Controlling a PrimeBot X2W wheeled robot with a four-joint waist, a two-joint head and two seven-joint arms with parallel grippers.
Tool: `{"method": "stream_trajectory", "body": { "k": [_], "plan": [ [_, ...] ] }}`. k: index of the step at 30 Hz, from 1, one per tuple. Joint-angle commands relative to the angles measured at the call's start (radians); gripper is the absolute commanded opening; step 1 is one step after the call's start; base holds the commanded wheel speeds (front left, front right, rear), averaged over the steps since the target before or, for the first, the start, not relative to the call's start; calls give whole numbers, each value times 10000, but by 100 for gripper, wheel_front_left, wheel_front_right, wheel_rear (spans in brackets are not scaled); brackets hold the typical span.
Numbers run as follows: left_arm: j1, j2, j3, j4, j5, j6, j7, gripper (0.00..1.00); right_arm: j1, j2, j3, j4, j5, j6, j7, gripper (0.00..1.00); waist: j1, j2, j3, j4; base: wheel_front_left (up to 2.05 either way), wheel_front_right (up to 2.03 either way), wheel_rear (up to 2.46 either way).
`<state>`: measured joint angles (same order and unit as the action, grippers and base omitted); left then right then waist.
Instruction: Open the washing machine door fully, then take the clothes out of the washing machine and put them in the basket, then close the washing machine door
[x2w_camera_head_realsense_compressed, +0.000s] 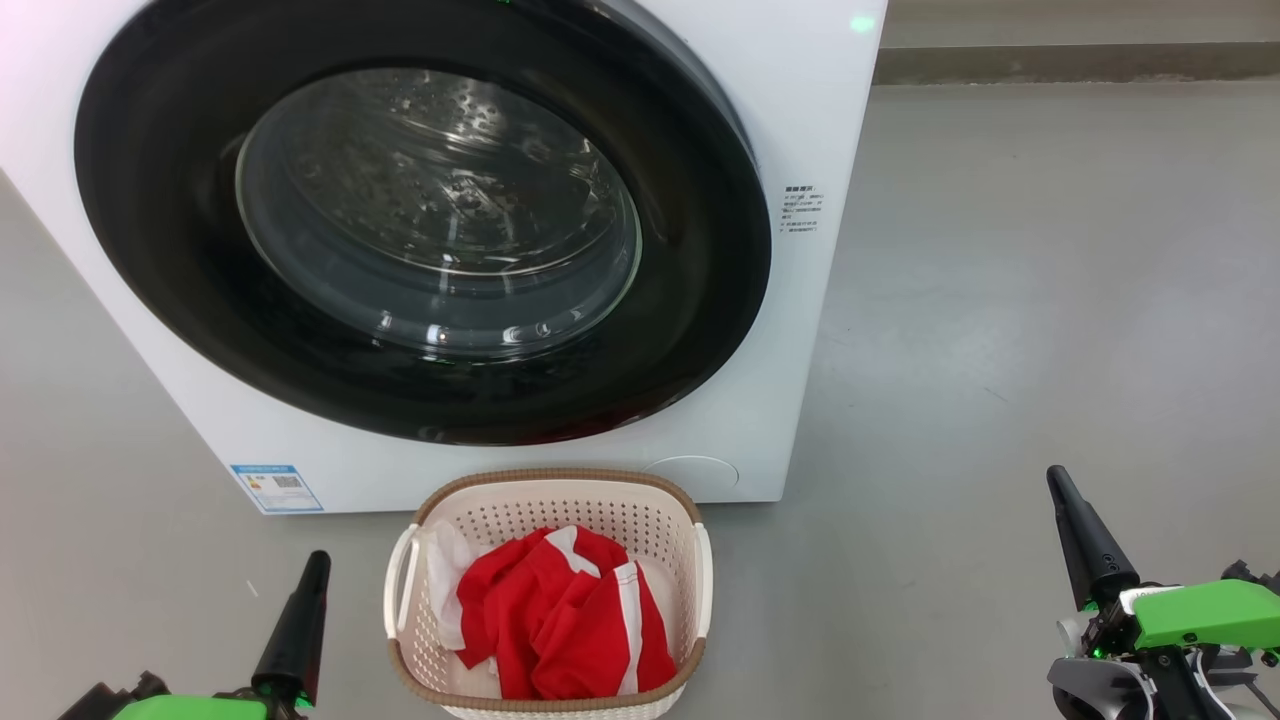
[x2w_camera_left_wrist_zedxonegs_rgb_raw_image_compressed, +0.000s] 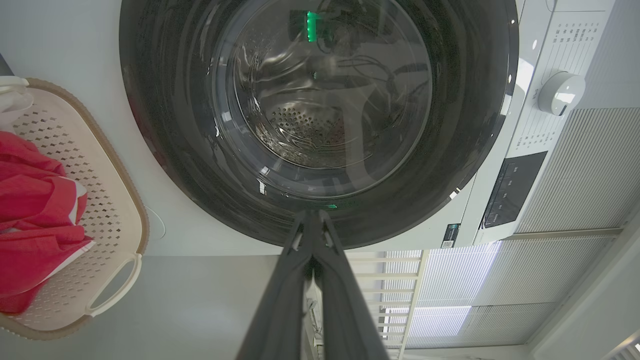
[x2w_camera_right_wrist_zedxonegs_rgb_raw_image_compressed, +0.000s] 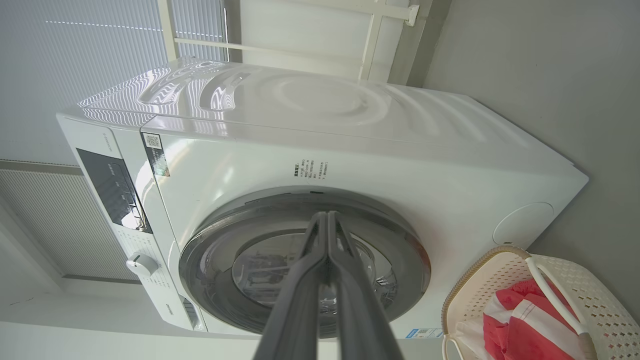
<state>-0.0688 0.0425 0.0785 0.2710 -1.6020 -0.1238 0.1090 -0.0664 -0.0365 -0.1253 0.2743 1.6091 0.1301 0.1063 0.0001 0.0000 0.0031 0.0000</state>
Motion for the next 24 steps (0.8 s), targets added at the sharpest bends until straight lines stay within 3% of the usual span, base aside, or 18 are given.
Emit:
{"method": "stream_trajectory", "body": {
  "k": [1,24],
  "plan": [
    [-392,78,355,-261,-65,-69,44,0,-413,-157,134,-297,10,6,54,0,-1,0,0,0,0,0,0],
    [-392,77,354,-261,-65,-69,43,0,-414,-151,125,-296,3,6,61,0,-1,0,0,0,0,0,0]
  ]
}}
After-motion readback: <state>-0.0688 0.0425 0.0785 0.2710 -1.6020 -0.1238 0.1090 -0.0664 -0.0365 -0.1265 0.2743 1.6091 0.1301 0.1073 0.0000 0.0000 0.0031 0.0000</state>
